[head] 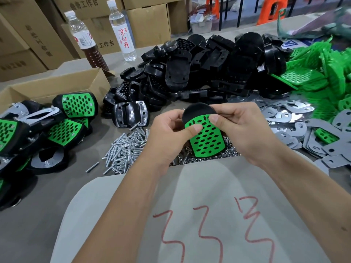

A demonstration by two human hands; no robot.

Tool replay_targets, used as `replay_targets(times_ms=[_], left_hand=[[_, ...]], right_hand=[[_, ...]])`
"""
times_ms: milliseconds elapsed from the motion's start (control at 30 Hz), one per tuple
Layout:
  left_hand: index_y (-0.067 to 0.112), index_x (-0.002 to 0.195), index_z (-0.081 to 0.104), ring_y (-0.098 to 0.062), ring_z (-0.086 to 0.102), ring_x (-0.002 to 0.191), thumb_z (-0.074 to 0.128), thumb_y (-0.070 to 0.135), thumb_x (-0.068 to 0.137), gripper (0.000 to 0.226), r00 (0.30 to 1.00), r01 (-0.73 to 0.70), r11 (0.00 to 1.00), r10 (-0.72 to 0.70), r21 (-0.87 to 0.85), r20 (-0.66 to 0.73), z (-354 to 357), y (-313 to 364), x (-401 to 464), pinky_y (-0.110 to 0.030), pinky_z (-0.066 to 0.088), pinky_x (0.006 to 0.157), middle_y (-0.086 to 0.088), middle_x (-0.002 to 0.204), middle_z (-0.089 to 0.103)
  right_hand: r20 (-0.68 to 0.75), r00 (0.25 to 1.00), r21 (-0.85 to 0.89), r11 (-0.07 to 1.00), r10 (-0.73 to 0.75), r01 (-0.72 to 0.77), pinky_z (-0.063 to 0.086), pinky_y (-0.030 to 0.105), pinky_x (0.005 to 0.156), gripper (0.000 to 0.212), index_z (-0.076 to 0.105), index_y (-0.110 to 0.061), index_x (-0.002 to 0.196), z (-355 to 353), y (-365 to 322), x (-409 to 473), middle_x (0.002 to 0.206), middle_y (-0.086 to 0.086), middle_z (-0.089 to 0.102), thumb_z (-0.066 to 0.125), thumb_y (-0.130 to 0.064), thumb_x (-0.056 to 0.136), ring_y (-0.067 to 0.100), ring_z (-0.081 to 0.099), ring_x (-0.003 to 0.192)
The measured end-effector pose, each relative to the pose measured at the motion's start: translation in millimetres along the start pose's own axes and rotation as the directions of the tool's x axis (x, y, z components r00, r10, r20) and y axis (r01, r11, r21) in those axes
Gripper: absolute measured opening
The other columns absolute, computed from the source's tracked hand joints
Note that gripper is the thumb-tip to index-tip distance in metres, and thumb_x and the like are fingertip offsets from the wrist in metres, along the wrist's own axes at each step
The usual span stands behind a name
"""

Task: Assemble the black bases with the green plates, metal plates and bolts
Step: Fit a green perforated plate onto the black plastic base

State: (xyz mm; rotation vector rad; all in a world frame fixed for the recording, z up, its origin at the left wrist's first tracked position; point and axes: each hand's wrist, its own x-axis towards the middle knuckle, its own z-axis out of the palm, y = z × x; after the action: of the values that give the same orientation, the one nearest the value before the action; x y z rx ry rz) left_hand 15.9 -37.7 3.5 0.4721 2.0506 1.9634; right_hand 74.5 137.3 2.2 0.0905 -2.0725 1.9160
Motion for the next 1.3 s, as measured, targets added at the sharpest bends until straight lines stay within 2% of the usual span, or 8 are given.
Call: replay_targets(times_ms=[300, 433, 533, 667, 867, 967, 1167, 1300], left_hand=[[-0.002, 0.116, 0.068, -0.030, 0.079, 0.086, 0.075, -0.006, 0.085, 0.032, 0.992, 0.124, 0.986, -0.125, -0.112, -0.006, -6.7, 5.0, -1.2, -0.033, 0.062, 0.062, -0.015, 0.096, 0.079], [-0.001, 0.115, 0.069, -0.033, 0.078, 0.088, 0.075, -0.003, 0.085, 0.031, 0.988, 0.148, 0.981, -0.151, -0.127, -0.014, -6.5, 4.0, -1.3, -0.040, 0.064, 0.067, -0.018, 0.100, 0.079], [-0.002, 0.115, 0.070, -0.034, 0.078, 0.090, 0.075, -0.002, 0.085, 0.031, 0.987, 0.156, 0.975, -0.158, -0.156, 0.003, -6.7, 3.9, -1.5, -0.043, 0.065, 0.072, -0.019, 0.103, 0.078], [0.002, 0.122, 0.068, -0.032, 0.077, 0.098, 0.074, 0.003, 0.088, 0.034, 0.986, 0.163, 0.981, -0.158, -0.105, 0.055, -9.4, 5.5, -1.1, -0.043, 0.065, 0.079, -0.016, 0.107, 0.079], [-0.005, 0.122, 0.065, -0.037, 0.073, 0.102, 0.073, -0.004, 0.088, 0.034, 0.992, 0.093, 0.966, -0.112, -0.241, -0.066, 1.3, 4.7, -3.5, -0.048, 0.064, 0.080, -0.025, 0.113, 0.073], [-0.004, 0.123, 0.065, -0.032, 0.073, 0.100, 0.072, -0.001, 0.090, 0.033, 0.991, 0.112, 0.947, -0.130, -0.301, -0.039, 4.9, 6.3, -4.5, -0.051, 0.063, 0.087, -0.025, 0.114, 0.073], [0.015, 0.086, 0.075, -0.019, 0.069, 0.079, 0.072, 0.035, 0.095, 0.022, 0.996, 0.075, 0.997, -0.076, -0.030, -0.040, -3.7, 9.7, -2.3, -0.029, 0.056, 0.059, -0.002, 0.083, 0.070], [0.003, 0.090, 0.077, -0.025, 0.073, 0.080, 0.071, 0.034, 0.095, 0.032, 0.996, 0.084, 0.996, -0.084, 0.004, 0.001, -11.2, 12.2, -2.4, -0.036, 0.060, 0.067, -0.011, 0.084, 0.076]], right_hand=[[0.110, 0.989, 0.045, 0.993, 0.102, -0.107, 0.061, 0.037, 0.093, 0.033, 0.074, -0.026, 0.120, 1.5, 8.9, 1.0, 0.112, -0.002, 0.080, 0.058, -0.002, 0.104, 0.018, 0.075, 0.108], [0.114, 0.980, 0.152, 0.971, 0.166, -0.182, 0.061, 0.035, 0.088, 0.028, 0.074, -0.018, 0.116, -2.0, 8.1, 1.8, 0.108, 0.008, 0.080, 0.061, 0.002, 0.100, 0.024, 0.077, 0.104], [0.075, 0.984, 0.175, 0.969, 0.164, -0.175, 0.060, 0.046, 0.095, 0.029, 0.073, -0.013, 0.119, -1.8, 7.2, 1.1, 0.108, 0.011, 0.080, 0.062, 0.004, 0.099, 0.029, 0.076, 0.106], [0.036, 0.986, 0.154, 0.974, 0.160, -0.164, 0.060, 0.047, 0.095, 0.036, 0.075, -0.024, 0.113, 3.2, 6.2, -0.6, 0.108, 0.006, 0.080, 0.060, 0.006, 0.100, 0.025, 0.076, 0.105], [0.034, 0.973, 0.033, 0.973, 0.227, -0.228, 0.058, 0.037, 0.087, 0.013, 0.076, -0.021, 0.107, 6.7, 4.6, 0.0, 0.104, 0.002, 0.080, 0.064, -0.017, 0.103, 0.017, 0.075, 0.101], [0.012, 0.978, 0.051, 0.976, 0.210, -0.210, 0.062, 0.050, 0.086, 0.015, 0.077, -0.015, 0.096, 7.7, 2.2, -1.6, 0.095, 0.011, 0.079, 0.064, -0.020, 0.103, 0.025, 0.073, 0.090], [0.096, 0.979, -0.046, 0.983, 0.180, -0.177, 0.053, 0.045, 0.079, 0.013, 0.078, -0.016, 0.095, 5.9, 0.3, -2.8, 0.094, 0.017, 0.074, 0.067, -0.019, 0.101, 0.020, 0.065, 0.080], [0.164, 0.970, -0.018, 0.984, 0.178, -0.178, 0.055, 0.038, 0.080, 0.014, 0.080, -0.018, 0.099, 4.2, 0.8, -3.8, 0.097, 0.011, 0.077, 0.066, -0.018, 0.101, 0.018, 0.069, 0.084]])
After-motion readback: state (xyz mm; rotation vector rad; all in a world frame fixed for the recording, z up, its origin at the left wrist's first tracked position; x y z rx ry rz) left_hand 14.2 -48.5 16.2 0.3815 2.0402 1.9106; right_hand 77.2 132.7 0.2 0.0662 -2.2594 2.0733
